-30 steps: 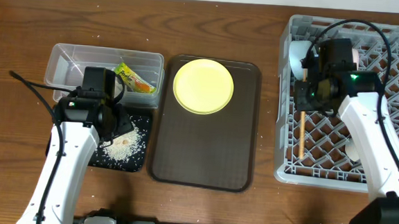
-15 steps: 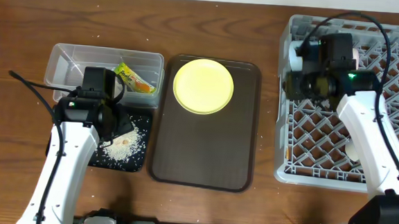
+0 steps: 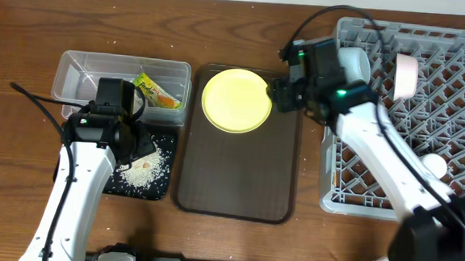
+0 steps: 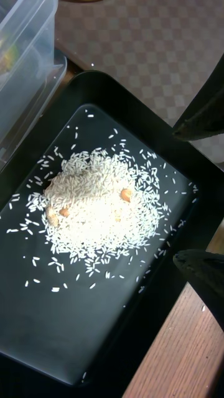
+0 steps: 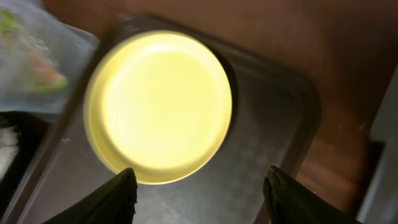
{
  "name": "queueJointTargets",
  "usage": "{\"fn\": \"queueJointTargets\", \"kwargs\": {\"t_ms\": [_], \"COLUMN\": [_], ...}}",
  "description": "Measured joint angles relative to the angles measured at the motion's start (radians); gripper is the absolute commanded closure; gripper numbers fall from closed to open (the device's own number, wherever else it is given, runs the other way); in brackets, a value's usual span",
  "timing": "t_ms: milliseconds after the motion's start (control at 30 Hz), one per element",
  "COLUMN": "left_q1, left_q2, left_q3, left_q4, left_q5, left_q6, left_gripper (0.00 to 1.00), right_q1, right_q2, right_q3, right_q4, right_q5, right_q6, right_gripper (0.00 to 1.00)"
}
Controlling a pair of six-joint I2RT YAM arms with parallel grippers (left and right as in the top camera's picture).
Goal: Sort waste into correct bins and load items into the dishwasher rack
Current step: 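Reach the right gripper to the yellow plate and grip its edge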
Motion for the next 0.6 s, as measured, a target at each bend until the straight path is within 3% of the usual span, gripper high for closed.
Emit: {"fn": "queueJointTargets", "kwargs": {"t_ms": [333,600], "left_q1": [0.000,0.000], "left_q2": [0.000,0.000], "left_q3": [0.000,0.000], "left_q4": [0.000,0.000], "left_q5": [0.000,0.000], "left_q6": [0.000,0.000], "left_gripper": [0.41,0.41], "right_q1": [0.018,0.019], "right_q2": [0.249,0.307], "right_q3": [0.000,0.000], "right_q4": [0.074,0.103], "right_q5": [0.090,0.069], "right_q6": [0.226,0.282], "right_gripper": [0.44,0.53]}}
